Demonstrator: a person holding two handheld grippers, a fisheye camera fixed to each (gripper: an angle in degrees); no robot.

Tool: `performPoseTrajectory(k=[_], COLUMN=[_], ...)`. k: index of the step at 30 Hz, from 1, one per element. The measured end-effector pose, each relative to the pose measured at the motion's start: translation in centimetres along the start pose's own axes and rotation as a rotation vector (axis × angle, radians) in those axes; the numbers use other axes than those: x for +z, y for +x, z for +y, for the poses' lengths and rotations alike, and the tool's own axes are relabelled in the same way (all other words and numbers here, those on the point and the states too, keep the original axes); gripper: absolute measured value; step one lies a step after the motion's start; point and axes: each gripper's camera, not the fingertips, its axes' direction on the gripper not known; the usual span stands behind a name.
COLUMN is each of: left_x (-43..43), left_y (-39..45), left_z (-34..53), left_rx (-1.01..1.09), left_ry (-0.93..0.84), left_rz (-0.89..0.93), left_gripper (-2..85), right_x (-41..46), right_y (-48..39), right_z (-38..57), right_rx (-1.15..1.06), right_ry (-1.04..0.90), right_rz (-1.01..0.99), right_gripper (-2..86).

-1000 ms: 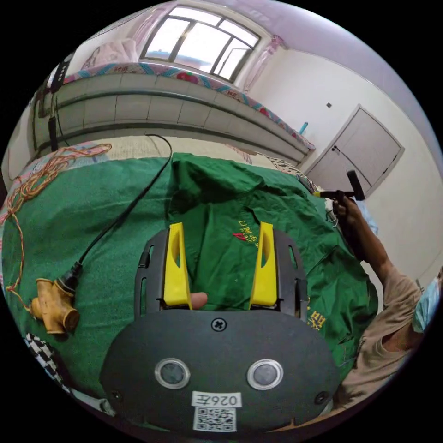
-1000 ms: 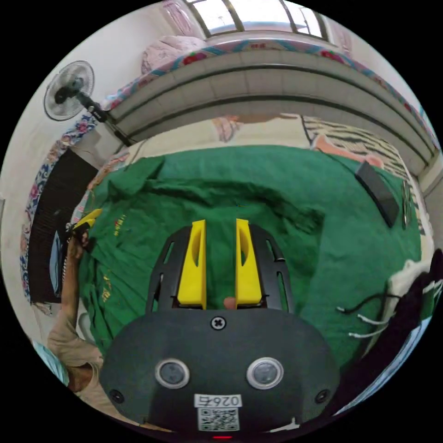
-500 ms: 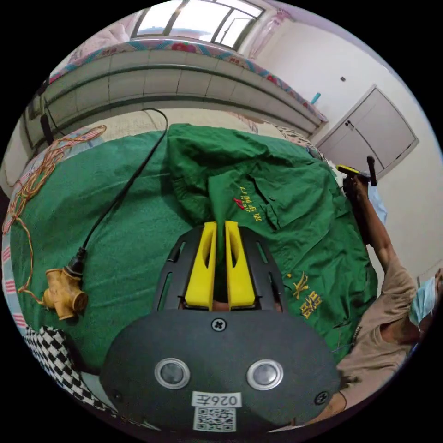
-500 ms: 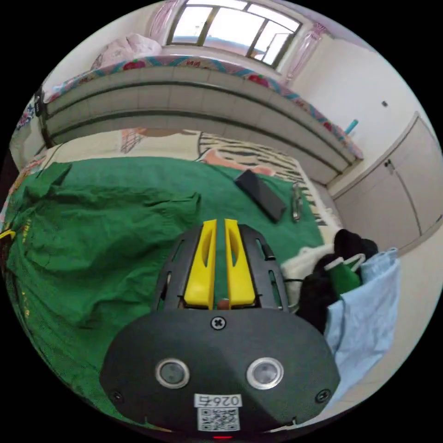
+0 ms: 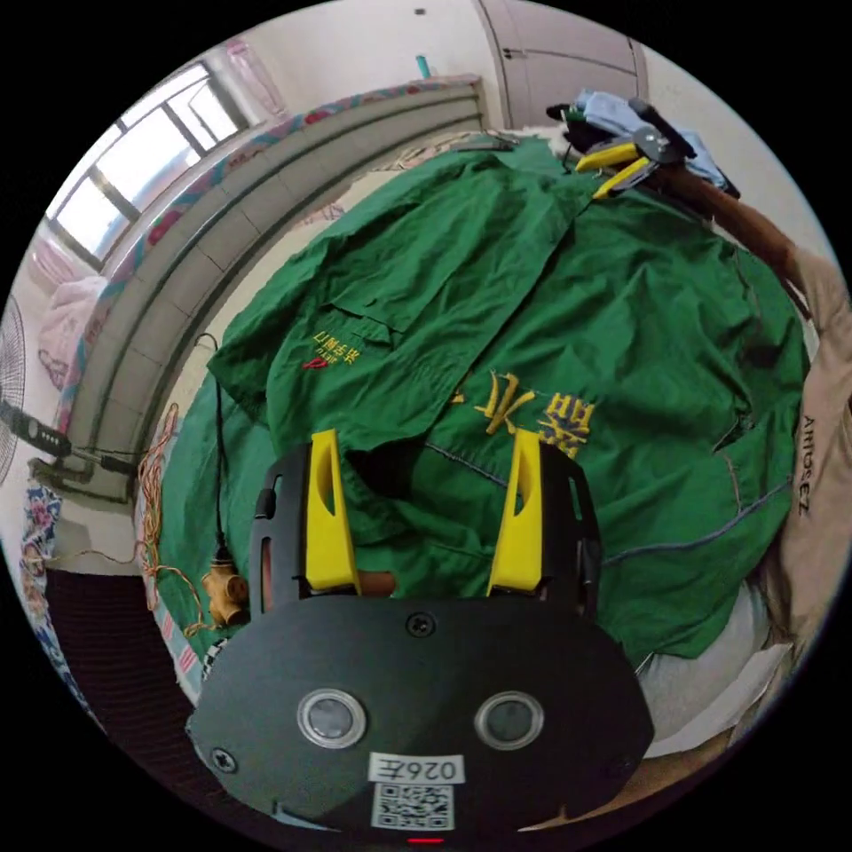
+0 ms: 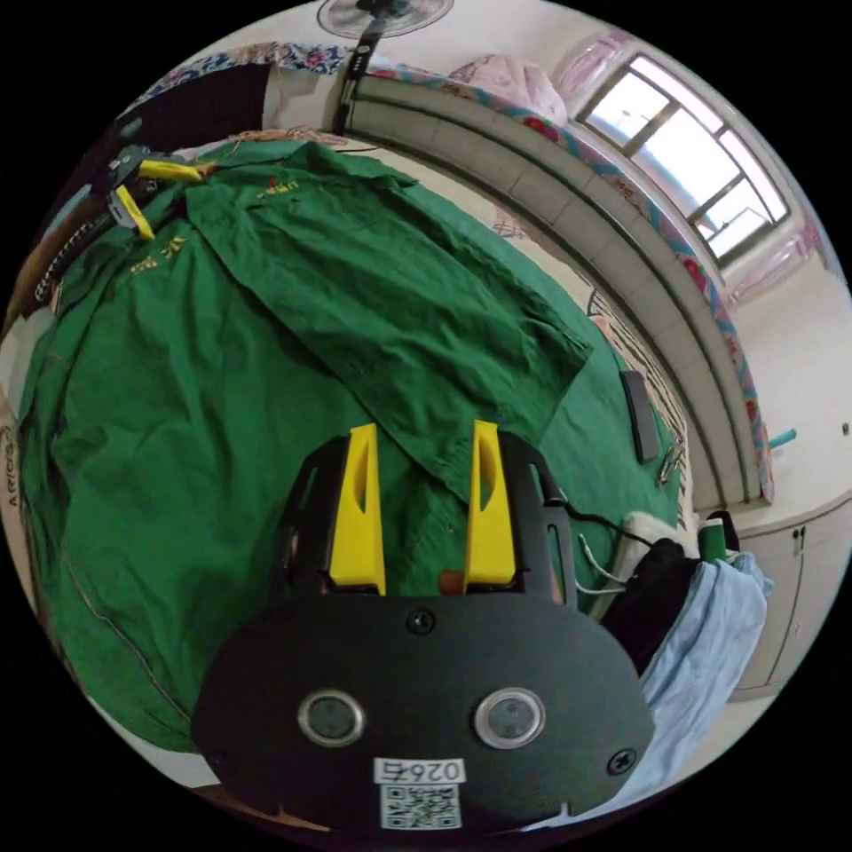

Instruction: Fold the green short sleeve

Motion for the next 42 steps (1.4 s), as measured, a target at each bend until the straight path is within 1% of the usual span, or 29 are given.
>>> performPoseTrajectory(k=[2, 3, 4, 6, 7, 9, 10, 13, 15, 16, 19, 21, 22, 23, 24, 25, 26, 27, 28, 29, 30, 32, 33, 34, 36, 38, 39, 40, 42], left_x=[2.2, 3.1, 3.4, 2.8, 2.4, 1.6, 0.8, -1.5, -3.0, -3.6, -2.5, -0.9, 0.4, 1.2, 3.1, 5.4, 6.7, 9.3, 9.3, 9.2, 8.4, 5.0, 3.1, 2.8, 4.3, 5.9, 6.4, 6.2, 4.5], left_y=[-0.8, -1.8, -3.3, -5.1, -6.3, -7.7, -8.3, -9.8, -11.5, -13.1, -17.7, -19.9, -21.1, -21.7, -22.7, -23.3, -23.4, -23.1, -22.0, -21.3, -20.3, -19.3, -18.9, -19.1, -19.8, -19.9, -19.3, -18.4, -16.1], left_z=[-1.1, -1.5, -1.5, -0.7, -0.1, 1.1, 2.2, 5.0, 7.2, 8.7, 9.5, 8.2, 6.8, 6.0, 4.2, 2.2, 1.1, -0.9, -2.5, -3.5, -4.7, -4.6, -3.9, -3.3, -2.4, -1.3, -0.4, 0.5, 1.8], left_rx=[-0.001, -0.013, -0.048, -0.103, -0.135, -0.201, -0.232, -0.255, -0.338, -0.431, -0.612, -0.673, -0.723, -0.749, -0.797, -0.814, -0.801, -0.784, -0.776, -0.720, -0.648, -0.597, -0.596, -0.594, -0.644, -0.728, -0.759, -0.777, -0.749], left_ry=[-0.116, -0.154, -0.167, -0.117, -0.081, -0.003, 0.056, 0.201, 0.323, 0.416, 0.515, 0.520, 0.502, 0.488, 0.433, 0.330, 0.268, 0.130, 0.034, -0.002, 0.026, 0.222, 0.313, 0.328, 0.293, 0.242, 0.218, 0.225, 0.281], left_rz=[-0.006, 0.089, 0.189, 0.217, 0.295, 0.353, 0.338, 0.419, 0.376, 0.338, 0.368, 0.379, 0.358, 0.347, 0.335, 0.342, 0.361, 0.409, 0.212, 0.148, 0.145, 0.150, 0.078, 0.064, 0.134, 0.159, 0.145, 0.123, 0.097], left_gripper=[23.6, 22.2, 17.8, 12.6, 9.3, 4.6, 2.4, 5.6, 8.7, 11.0, 15.3, 18.1, 24.3, 27.4, 33.0, 34.0, 32.1, 27.0, 20.5, 13.9, 0.8, 0.7, 1.0, 1.6, 3.3, 5.0, 5.3, 5.2, 5.1], right_x=[1.1, 1.6, 2.4, 2.2, 2.0, 1.1, 0.6, -1.2, -2.7, -3.6, -3.5, -1.6, 0.1, 1.9, 2.8, 4.7, 6.7, 7.7, 7.9, 7.1, 6.6, 1.9, 0.8, -0.3, 1.0, 5.0, 5.1, 4.5, 2.3], right_y=[-0.6, -0.7, -0.6, 1.1, 2.5, 4.2, 5.4, 7.5, 9.3, 11.1, 16.9, 20.0, 21.8, 23.3, 24.0, 25.0, 25.4, 25.3, 24.8, 24.1, 24.1, 23.8, 23.9, 24.1, 24.5, 24.3, 23.9, 22.6, 20.0], right_z=[-0.1, -0.2, -0.3, -0.6, -0.6, 0.0, 0.4, 1.9, 3.4, 4.4, 6.2, 6.1, 5.7, 5.1, 4.7, 4.0, 3.2, 2.7, 2.1, 1.1, 0.7, 0.4, 0.4, 0.1, -0.7, -1.5, -1.6, -1.3, -0.6], right_rx=[-0.069, -0.086, -0.118, -0.092, -0.053, -0.016, 0.021, 0.033, 0.105, 0.204, 0.509, 0.642, 0.718, 0.780, 0.811, 0.870, 0.896, 0.884, 0.916, 0.811, 0.817, 0.793, 0.780, 0.741, 0.735, 0.753, 0.739, 0.716, 0.661], right_ry=[-0.064, -0.092, -0.136, -0.167, -0.182, -0.140, -0.124, -0.113, -0.060, 0.013, 0.172, 0.188, 0.194, 0.198, 0.195, 0.182, 0.143, 0.117, 0.081, 0.091, 0.101, 0.289, 0.326, 0.354, 0.227, -0.088, -0.116, -0.086, 0.025], right_rz=[0.010, 0.021, 0.024, -0.078, -0.108, -0.095, -0.118, -0.243, -0.255, -0.234, -0.260, -0.327, -0.366, -0.392, -0.399, -0.408, -0.447, -0.490, -0.389, -0.374, -0.395, -0.299, -0.284, -0.255, -0.159, -0.088, -0.064, -0.024, -0.044], right_gripper=[13.4, 13.3, 13.2, 10.0, 6.3, 2.1, 0.6, 0.5, 3.4, 5.1, 7.4, 8.8, 10.4, 13.5, 15.0, 17.5, 17.5, 16.1, 10.0, 0.5, 0.2, -0.4, -0.5, 0.1, 2.9, 6.9, 7.4, 8.4, 7.8])
